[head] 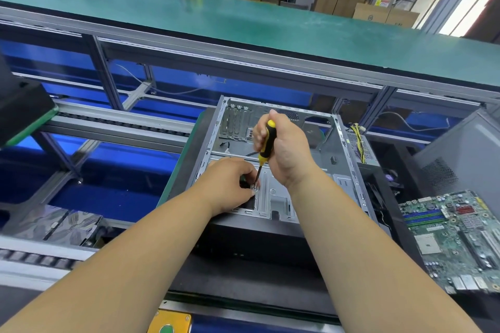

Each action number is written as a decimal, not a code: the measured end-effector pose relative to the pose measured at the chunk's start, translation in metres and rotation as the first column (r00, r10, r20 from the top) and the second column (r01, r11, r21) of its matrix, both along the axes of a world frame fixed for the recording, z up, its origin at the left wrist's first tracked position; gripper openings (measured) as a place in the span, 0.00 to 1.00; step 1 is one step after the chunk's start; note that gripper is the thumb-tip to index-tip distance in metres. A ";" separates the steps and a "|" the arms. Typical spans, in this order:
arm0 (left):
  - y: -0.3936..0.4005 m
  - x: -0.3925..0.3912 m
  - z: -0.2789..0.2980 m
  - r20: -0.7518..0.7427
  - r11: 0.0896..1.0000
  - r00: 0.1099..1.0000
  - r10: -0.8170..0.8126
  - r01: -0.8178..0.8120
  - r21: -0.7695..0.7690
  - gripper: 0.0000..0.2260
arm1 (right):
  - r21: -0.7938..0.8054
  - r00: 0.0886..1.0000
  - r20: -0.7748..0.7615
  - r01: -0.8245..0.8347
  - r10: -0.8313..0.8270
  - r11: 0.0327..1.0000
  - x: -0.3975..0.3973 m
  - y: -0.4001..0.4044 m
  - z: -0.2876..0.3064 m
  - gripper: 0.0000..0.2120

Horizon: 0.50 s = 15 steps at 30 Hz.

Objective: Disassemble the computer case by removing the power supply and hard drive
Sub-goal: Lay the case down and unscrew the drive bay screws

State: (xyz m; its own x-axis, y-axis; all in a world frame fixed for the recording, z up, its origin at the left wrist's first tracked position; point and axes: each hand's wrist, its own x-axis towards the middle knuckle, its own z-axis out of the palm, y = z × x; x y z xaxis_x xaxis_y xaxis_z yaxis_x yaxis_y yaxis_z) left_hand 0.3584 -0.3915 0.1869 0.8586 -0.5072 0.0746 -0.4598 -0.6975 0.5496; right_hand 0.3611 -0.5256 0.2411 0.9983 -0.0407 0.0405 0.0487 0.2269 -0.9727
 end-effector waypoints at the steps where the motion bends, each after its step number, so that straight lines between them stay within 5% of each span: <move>1: 0.000 0.000 0.000 0.001 1.000 1.000 0.001 -0.001 -0.002 0.05 | 0.045 1.000 0.006 -0.017 0.017 0.999 0.000 0.000 -0.001 0.25; 6: 0.000 -0.003 0.002 0.022 1.000 1.000 0.018 -0.018 -0.002 0.04 | 0.220 0.988 0.060 -0.150 0.140 0.964 -0.002 0.004 -0.009 0.19; 15: -0.001 -0.002 0.003 0.016 1.000 1.000 0.012 -0.012 0.004 0.04 | 0.186 0.991 0.090 -0.119 0.104 0.975 -0.005 -0.002 -0.007 0.14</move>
